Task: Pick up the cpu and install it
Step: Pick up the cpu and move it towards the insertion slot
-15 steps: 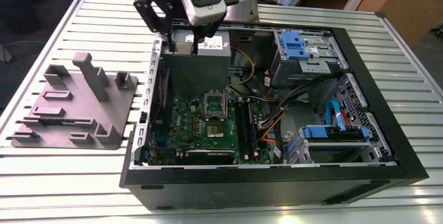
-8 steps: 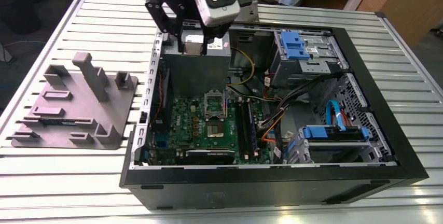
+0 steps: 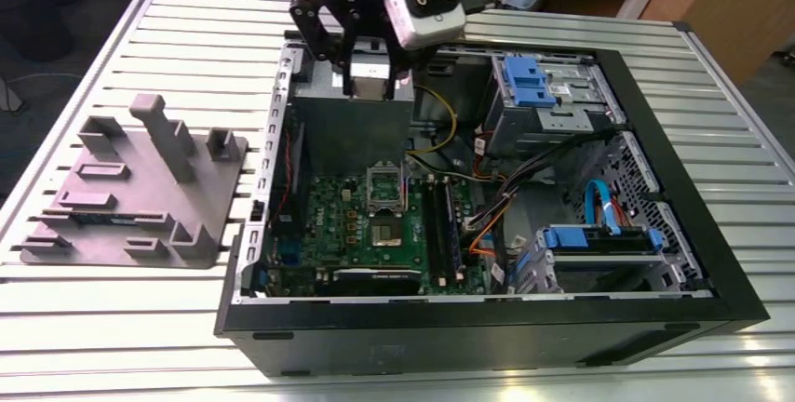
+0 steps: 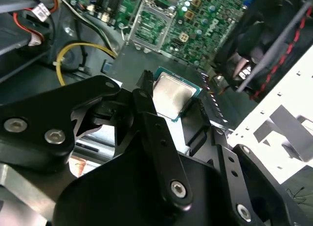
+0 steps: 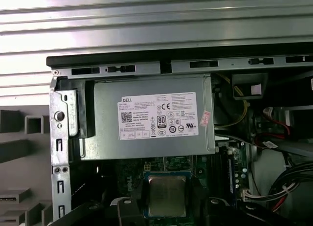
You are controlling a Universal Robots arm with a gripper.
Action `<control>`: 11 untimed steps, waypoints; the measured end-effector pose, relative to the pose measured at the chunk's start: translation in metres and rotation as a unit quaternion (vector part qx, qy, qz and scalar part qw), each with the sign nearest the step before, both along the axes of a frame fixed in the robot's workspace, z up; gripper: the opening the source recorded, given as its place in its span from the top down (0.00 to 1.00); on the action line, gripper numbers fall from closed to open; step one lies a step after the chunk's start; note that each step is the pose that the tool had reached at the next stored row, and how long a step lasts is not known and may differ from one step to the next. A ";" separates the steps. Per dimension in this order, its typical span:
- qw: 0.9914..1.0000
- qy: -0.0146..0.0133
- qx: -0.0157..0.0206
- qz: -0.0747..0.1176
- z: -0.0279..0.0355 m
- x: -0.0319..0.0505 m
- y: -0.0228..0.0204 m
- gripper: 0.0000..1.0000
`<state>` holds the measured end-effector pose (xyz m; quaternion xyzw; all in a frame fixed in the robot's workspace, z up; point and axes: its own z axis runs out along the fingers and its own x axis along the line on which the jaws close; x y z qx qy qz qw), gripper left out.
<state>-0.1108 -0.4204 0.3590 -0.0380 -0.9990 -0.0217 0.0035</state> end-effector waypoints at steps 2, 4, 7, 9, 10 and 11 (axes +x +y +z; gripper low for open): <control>1.000 0.000 0.000 0.000 0.0000 0.0045 0.0000 0.53; 1.000 0.000 0.000 0.000 0.0000 0.0073 0.0000 0.53; 1.000 0.000 0.000 0.000 -0.0001 0.0083 -0.0001 0.53; 1.000 0.000 0.000 0.000 -0.0001 0.0084 0.0000 0.53; 1.000 0.000 0.000 0.000 -0.0001 0.0085 0.0000 0.53; 1.000 0.000 0.000 0.000 -0.0001 0.0085 0.0000 0.53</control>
